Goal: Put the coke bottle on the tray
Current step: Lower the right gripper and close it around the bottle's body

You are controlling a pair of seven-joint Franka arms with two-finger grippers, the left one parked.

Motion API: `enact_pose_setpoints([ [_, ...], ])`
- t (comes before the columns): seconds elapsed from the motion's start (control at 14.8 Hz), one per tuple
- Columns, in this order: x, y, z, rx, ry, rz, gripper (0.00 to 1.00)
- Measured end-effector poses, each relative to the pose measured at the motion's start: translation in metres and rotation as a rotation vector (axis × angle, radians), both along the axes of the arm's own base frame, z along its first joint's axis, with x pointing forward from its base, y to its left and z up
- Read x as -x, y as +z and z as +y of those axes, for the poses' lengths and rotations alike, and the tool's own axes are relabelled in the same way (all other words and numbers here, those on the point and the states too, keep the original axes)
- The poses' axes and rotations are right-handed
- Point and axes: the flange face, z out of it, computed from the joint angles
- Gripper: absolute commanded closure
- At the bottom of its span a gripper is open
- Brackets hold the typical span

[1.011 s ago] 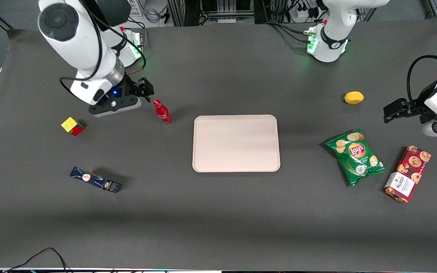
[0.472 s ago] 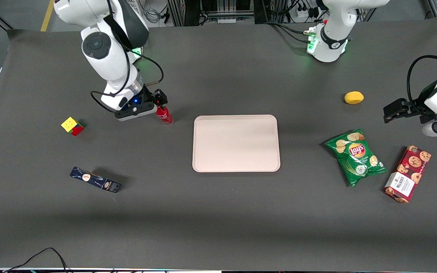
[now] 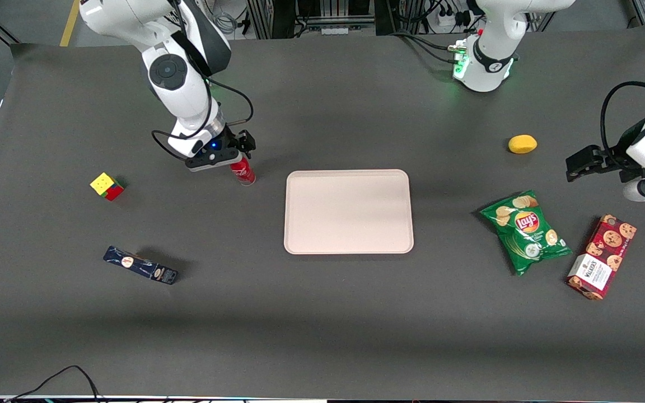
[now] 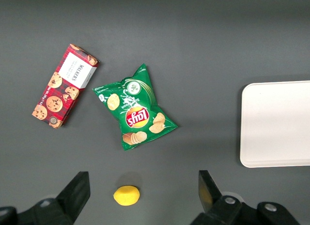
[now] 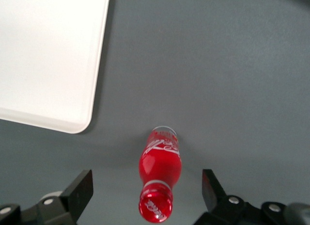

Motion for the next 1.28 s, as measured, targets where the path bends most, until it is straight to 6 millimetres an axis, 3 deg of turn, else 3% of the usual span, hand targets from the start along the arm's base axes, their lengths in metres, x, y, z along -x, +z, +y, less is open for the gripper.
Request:
enact_pose_setpoints([
  [0.34,0.014,-0.014,-0.006,0.021,0.002,0.027,0.0],
  [1.28,0.023,-0.047,-0.007,0.011,0.008,0.013,0.0],
])
